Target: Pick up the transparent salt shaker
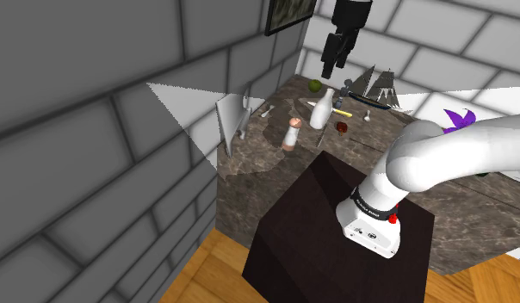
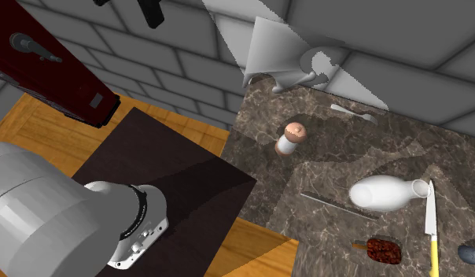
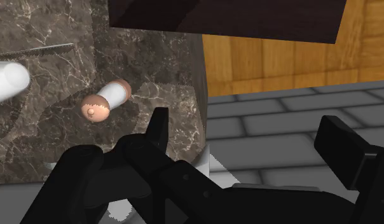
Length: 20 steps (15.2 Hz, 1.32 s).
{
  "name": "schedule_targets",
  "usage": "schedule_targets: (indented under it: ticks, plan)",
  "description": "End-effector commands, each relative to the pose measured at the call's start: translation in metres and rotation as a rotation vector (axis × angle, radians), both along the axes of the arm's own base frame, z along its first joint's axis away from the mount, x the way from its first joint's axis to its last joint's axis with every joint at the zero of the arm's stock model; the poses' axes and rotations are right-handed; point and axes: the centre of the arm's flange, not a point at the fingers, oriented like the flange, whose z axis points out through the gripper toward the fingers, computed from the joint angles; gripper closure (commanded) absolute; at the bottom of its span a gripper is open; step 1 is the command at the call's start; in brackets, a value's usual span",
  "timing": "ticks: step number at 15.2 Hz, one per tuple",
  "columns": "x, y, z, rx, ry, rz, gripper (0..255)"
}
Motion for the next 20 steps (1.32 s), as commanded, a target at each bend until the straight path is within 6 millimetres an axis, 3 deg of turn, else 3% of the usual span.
schedule_targets:
  ticks: [1, 20]
  plan:
    - [0.0, 0.0, 0.0, 0.0, 0.0, 0.0, 0]
    - [0.08, -0.141, -0.186, -0.013, -0.062, -0.068, 0]
